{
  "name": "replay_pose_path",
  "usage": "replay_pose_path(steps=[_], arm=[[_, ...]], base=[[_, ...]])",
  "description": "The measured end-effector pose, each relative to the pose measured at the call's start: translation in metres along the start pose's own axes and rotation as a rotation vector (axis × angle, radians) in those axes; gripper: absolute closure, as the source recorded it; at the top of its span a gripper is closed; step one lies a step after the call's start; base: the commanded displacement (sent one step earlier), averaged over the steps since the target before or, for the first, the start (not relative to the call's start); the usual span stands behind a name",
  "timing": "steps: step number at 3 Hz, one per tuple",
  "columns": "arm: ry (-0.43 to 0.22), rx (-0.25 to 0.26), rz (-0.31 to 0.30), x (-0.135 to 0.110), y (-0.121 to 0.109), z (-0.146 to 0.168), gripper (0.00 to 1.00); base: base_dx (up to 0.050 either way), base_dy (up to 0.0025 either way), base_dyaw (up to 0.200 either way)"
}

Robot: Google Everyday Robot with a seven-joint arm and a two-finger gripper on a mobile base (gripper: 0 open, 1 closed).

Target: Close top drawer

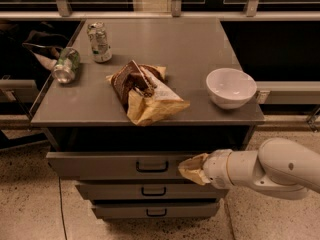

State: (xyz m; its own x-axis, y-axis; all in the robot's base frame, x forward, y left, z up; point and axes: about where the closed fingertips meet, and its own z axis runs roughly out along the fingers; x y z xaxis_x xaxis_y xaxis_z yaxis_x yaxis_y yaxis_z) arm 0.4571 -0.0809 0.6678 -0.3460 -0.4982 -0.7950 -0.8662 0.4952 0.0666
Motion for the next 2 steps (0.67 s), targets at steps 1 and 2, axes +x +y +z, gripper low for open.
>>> replay_pose_path(steps=[1,2], arm=[[0.002,0.002,-0.005,-0.003,-0.001,0.001,1.00],[0.010,0.009,-0.025,-0.014,-0.007,0.004,1.00]], base=[[0.000,0.00000,0.000],[0.000,0.00000,0.000]])
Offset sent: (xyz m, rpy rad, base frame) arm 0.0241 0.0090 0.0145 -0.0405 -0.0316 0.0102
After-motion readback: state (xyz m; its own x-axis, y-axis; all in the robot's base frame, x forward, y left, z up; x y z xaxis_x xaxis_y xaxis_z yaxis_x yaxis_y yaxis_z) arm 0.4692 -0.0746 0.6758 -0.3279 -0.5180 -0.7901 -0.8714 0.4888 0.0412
